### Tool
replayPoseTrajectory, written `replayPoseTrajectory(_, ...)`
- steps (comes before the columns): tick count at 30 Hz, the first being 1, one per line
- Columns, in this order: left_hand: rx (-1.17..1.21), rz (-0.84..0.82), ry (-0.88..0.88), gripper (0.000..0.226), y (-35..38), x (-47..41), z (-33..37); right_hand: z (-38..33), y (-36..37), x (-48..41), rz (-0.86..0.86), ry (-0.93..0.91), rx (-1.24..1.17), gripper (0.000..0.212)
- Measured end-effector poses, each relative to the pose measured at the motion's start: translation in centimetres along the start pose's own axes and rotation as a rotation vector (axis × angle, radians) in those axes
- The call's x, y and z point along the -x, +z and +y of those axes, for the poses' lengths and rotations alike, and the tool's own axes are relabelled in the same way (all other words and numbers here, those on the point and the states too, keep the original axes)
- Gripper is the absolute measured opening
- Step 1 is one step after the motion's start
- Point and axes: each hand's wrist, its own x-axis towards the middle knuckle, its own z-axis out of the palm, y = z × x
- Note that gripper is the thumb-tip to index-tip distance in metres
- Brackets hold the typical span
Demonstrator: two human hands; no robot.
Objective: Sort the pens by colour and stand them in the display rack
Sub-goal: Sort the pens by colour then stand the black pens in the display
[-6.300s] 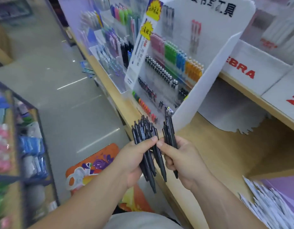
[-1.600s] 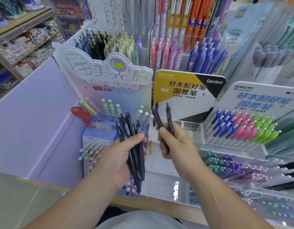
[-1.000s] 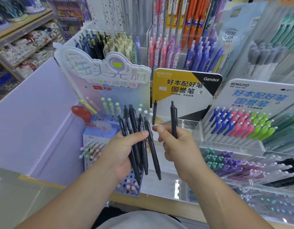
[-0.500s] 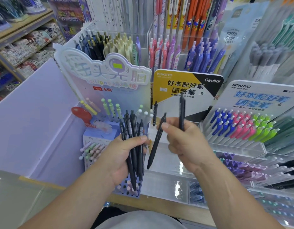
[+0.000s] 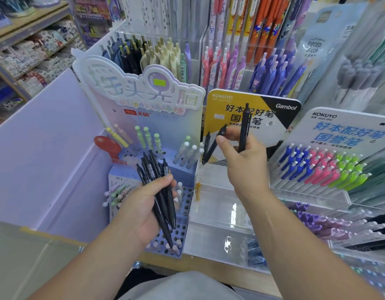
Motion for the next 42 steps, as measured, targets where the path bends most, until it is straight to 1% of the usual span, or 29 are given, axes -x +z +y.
replayPoseTrajectory(5,0.051,-0.018,-0.005,0.008,-0.1,0.3,0.1,0.7,0.5,0.0,-0.054,-0.012,0.1,0.015)
replayPoseTrajectory(9,0.041,-0.004,0.014,0.012,-0.5,0.1,0.0,1.6,0.9,0.4,-0.112,-0.02,0.173,0.014)
replayPoseTrajectory(13,0.018,-0.005,0.026,0.019,-0.7,0.1,0.1,2.4,1.2,0.6,-0.14,0.009,0.2,0.013)
replayPoseTrajectory(17,-0.016,-0.012,0.039,0.03,-0.5,0.3,0.2,2.5,1.2,0.5,-0.139,0.032,0.217,0.017)
replayPoseTrajectory(19,-0.025,-0.007,0.039,0.032,-0.4,0.4,0.2,2.1,0.9,0.7,-0.132,0.022,0.199,0.02)
replayPoseTrajectory(22,-0.037,-0.006,0.037,0.032,-0.2,0.6,0.1,1.6,0.1,1.2,-0.105,0.036,0.096,0.011)
replayPoseTrajectory(26,-0.02,-0.013,0.013,0.027,0.0,0.8,0.0,1.3,-1.2,2.0,-0.129,0.117,-0.069,0.026)
replayPoseTrajectory(29,-0.013,-0.015,0.008,0.027,0.0,0.8,-0.3,1.1,-1.8,2.4,-0.15,0.164,-0.032,0.025)
replayPoseTrajectory(33,-0.016,-0.002,0.002,0.033,0.1,0.6,-0.6,1.5,-2.2,2.5,-0.148,0.087,0.08,0.013)
replayPoseTrajectory(35,-0.02,0.007,0.004,0.033,0.1,0.4,-0.7,1.5,-2.3,2.4,-0.159,0.053,0.085,0.01)
replayPoseTrajectory(39,-0.034,0.025,0.011,0.033,0.2,0.3,-0.9,1.1,-1.9,2.1,-0.156,-0.017,0.107,0.016)
replayPoseTrajectory(42,-0.046,0.025,0.013,0.035,0.2,0.3,-1.0,1.2,-1.0,1.9,-0.149,-0.097,0.134,0.01)
